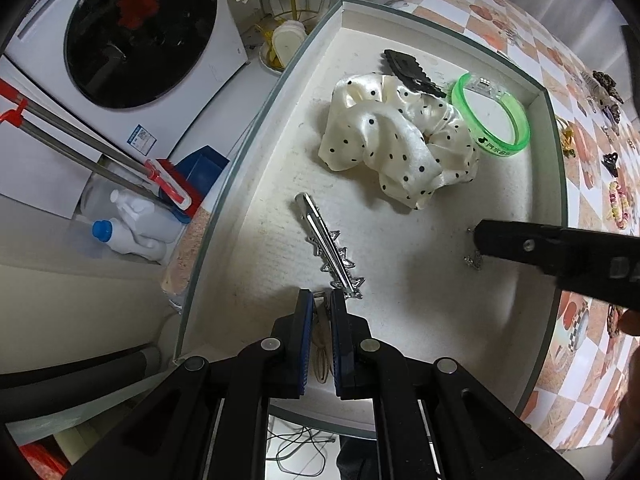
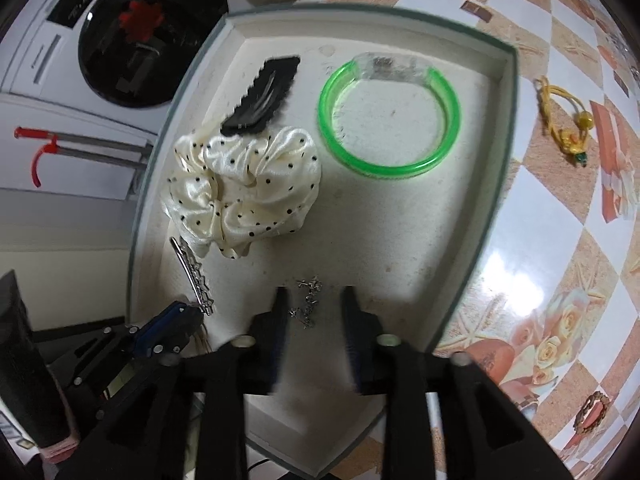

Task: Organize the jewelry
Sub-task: 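Carry the hair stick and charm over the white tray and open both grippers, then grasp the black claw clip with the left gripper while the right grasps the pink-yellow beaded bracelet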

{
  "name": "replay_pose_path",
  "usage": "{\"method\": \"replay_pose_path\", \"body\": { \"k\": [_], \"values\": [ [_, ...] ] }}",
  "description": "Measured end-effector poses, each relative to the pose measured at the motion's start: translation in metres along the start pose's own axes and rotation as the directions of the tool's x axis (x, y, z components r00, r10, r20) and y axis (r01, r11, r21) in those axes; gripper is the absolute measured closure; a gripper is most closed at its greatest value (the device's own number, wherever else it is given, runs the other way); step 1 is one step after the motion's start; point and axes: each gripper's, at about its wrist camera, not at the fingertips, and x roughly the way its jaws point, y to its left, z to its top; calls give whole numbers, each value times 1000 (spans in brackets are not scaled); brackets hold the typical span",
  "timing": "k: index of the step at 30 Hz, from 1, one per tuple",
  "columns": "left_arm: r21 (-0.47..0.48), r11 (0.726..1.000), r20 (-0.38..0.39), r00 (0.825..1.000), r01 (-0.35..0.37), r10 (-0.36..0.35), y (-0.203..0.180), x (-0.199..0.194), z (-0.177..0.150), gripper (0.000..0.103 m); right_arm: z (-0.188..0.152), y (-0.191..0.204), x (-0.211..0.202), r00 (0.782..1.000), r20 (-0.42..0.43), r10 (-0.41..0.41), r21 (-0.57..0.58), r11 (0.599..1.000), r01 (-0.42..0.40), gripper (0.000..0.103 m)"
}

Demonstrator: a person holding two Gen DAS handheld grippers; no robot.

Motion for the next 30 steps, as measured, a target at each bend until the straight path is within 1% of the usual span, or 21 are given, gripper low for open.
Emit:
{"method": "replay_pose_path", "body": {
  "k": [1, 4, 7, 10, 13, 14, 15, 16, 17, 18, 22, 24, 25, 30],
  "values": [
    [0, 1000, 2, 1000, -4, 4, 0, -2, 0, 90, 0, -2, -5, 1000, 10, 9, 7, 1000, -9, 61],
    [4, 1000, 11, 1000, -11, 11, -2, -8, 0, 90, -1, -7, -18, 999, 31, 28, 19, 999, -28, 60],
    [13, 1000, 21, 1000, -15, 15, -4, -14, 1, 90, -2, -12, -36, 997, 60, 46, 34, 998, -48, 54],
    [20, 1000, 28, 1000, -11, 10, -9, -21, 2, 89, -8, -24, -53, 995, 89, 52, 55, 997, -57, 50],
    [38, 999, 30, 1000, -9, 8, -16, -25, 2, 89, -16, -39, -67, 992, 117, 47, 89, 994, -57, 43],
    [45, 999, 30, 1000, -10, 8, -18, -26, 2, 83, -16, -41, -71, 991, 123, 43, 102, 993, -55, 42],
    [55, 998, 27, 1000, -9, 8, -23, -28, 3, 36, -20, -49, -77, 991, 132, 37, 120, 991, -53, 42],
    [55, 998, 31, 999, -24, 22, -24, -30, 3, 0, -24, -55, -77, 990, 137, 33, 131, 990, -51, 41],
    [53, 997, 67, 997, -49, 45, -27, -36, 3, 0, -29, -64, -82, 989, 143, 26, 153, 987, -49, 38],
    [66, 996, 80, 996, -53, 48, -28, -37, 5, 0, -32, -70, -86, 989, 146, 22, 170, 984, -48, 38],
    [117, 992, 88, 995, -46, 36, -48, -46, 12, 0, -49, -109, -104, 986, 167, -4, 260, 965, -40, 37],
    [141, 988, 102, 994, -56, 42, -60, -51, 15, 0, -60, -126, -111, 985, 172, -17, 307, 951, -37, 25],
    [148, 987, 107, 993, -56, 40, -63, -53, 17, 0, -65, -135, -115, 984, 176, -20, 322, 946, -38, 15],
    [202, 979, 131, 991, -37, 11, -93, -66, 26, 0, -93, -179, -131, 976, 208, -59, 423, 905, -35, 15]
  ]
}}
